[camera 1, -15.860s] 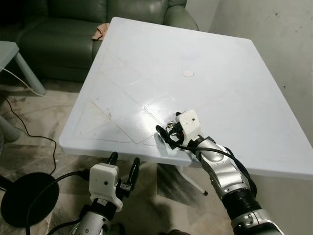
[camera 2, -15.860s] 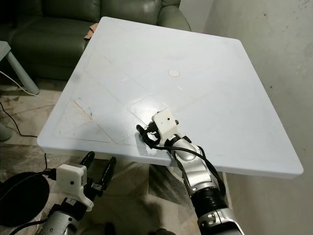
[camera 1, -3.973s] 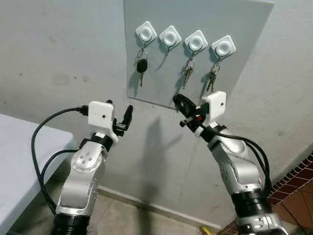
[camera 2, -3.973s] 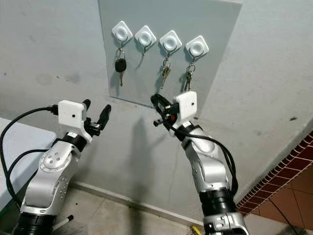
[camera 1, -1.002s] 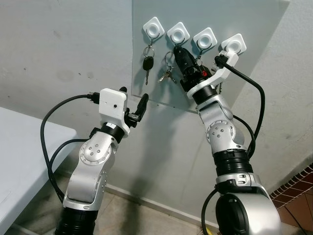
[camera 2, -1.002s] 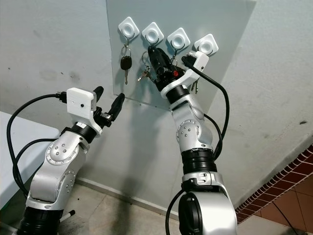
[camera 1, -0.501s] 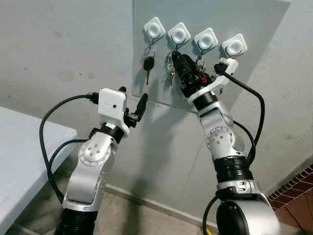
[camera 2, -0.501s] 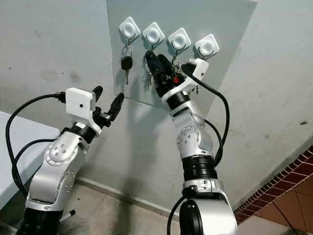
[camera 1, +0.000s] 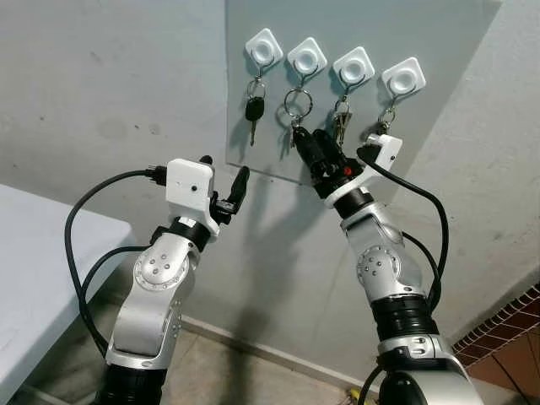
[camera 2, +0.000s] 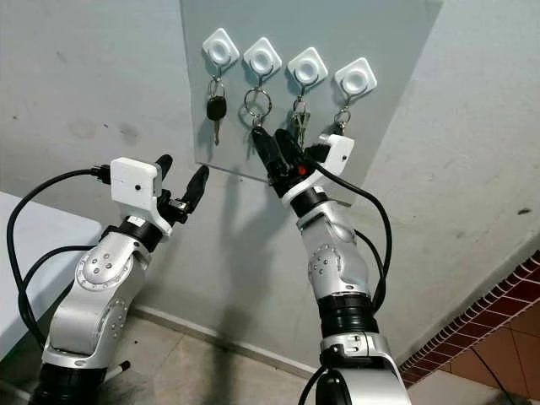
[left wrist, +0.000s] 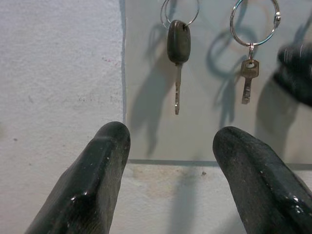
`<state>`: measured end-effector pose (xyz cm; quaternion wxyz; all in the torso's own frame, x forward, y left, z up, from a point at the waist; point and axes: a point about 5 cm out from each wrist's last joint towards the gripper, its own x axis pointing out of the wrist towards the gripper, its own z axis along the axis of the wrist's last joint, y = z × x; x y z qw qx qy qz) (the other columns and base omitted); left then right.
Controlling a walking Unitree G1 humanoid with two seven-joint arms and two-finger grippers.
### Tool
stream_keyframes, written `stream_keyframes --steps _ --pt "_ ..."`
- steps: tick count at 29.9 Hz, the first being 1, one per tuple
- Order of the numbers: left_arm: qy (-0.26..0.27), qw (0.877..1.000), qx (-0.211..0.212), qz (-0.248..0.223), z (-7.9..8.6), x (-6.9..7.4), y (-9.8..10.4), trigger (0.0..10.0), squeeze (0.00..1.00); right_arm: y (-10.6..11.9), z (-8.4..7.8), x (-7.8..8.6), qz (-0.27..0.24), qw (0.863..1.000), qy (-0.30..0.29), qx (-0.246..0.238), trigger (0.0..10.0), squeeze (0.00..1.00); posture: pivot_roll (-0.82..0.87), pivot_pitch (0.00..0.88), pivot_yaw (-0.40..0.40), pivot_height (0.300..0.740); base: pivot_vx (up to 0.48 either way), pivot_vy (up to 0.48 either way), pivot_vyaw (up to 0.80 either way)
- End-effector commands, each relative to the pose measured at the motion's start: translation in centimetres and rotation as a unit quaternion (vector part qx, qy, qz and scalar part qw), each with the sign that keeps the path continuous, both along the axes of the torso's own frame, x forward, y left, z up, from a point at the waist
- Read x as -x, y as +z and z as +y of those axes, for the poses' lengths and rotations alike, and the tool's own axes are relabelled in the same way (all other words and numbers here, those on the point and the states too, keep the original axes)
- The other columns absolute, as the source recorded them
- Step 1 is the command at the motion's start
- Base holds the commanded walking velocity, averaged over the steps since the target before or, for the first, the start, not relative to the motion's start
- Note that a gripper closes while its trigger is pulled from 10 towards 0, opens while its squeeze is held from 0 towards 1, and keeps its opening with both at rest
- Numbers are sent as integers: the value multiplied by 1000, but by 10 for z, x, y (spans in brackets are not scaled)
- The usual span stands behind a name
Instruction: Hang keys on a hook
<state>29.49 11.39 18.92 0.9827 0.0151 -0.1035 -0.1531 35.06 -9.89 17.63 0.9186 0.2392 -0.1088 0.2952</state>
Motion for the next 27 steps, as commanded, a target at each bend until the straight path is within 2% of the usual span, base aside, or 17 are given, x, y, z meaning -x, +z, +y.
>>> stream_keyframes --steps 1,2,6,7,9,10,12,14,15,16,18,20,24,25,26,27 --pt "15 1000 -9 14 4 1 -12 10000 0 -30 -6 8 36 998 4 43 10000 0 -29 6 -70 728 0 0 0" --pt "18 1000 -10 18 5 1 -15 10000 0 -34 -7 10 39 998 6 48 10000 0 -29 6 -70 728 0 0 0" --pt "49 997 -28 58 14 2 -47 10000 0 -65 -12 19 63 993 6 101 10000 0 -35 0 -63 728 0 0 0" --pt "49 997 -28 58 14 2 -47 10000 0 -65 -12 19 63 993 6 101 10000 0 -35 0 -63 728 0 0 0" --pt "70 993 -29 89 20 2 -70 10000 0 -83 -14 26 78 988 5 132 10000 0 -38 0 -56 728 0 0 0" --pt "70 993 -29 89 20 2 -70 10000 0 -83 -14 26 78 988 5 132 10000 0 -38 0 -56 728 0 0 0" --pt "99 987 -52 116 28 4 -98 10000 0 -104 -18 34 102 981 -1 165 10000 0 -41 0 -54 728 0 0 0" --pt "113 982 -44 144 32 5 -114 10000 0 -114 -20 38 114 977 -4 182 10000 0 -43 0 -50 728 0 0 0" --pt "131 976 -24 171 38 6 -128 10000 0 -125 -22 43 126 971 -5 201 10000 0 -45 0 -48 728 0 0 0" --pt "131 976 -24 171 38 6 -128 10000 0 -125 -22 43 126 971 -5 201 10000 0 -45 0 -48 728 0 0 0" --pt "146 969 -48 195 43 15 -155 10000 0 -150 -29 54 174 956 -16 237 10000 0 -50 0 -43 728 0 0 0" --pt "148 967 -49 200 44 17 -160 10000 0 -154 -30 56 182 953 -17 243 10000 0 -50 0 -43 728 0 0 0" --pt "159 948 -68 268 50 32 -195 10000 0 -181 -40 73 243 928 -36 281 10000 0 -61 0 -38 728 0 0 0" --pt "159 948 -68 268 50 32 -195 10000 0 -181 -40 73 243 928 -36 281 10000 0 -61 0 -38 728 0 0 0" --pt "153 940 -72 297 51 38 -207 10000 0 -190 -45 79 268 916 -48 295 10000 0 -61 0 -35 728 0 0 0" --pt "138 932 -117 315 50 46 -217 10000 0 -198 -50 86 287 901 -63 320 10000 0 -64 0 -34 728 0 0 0"
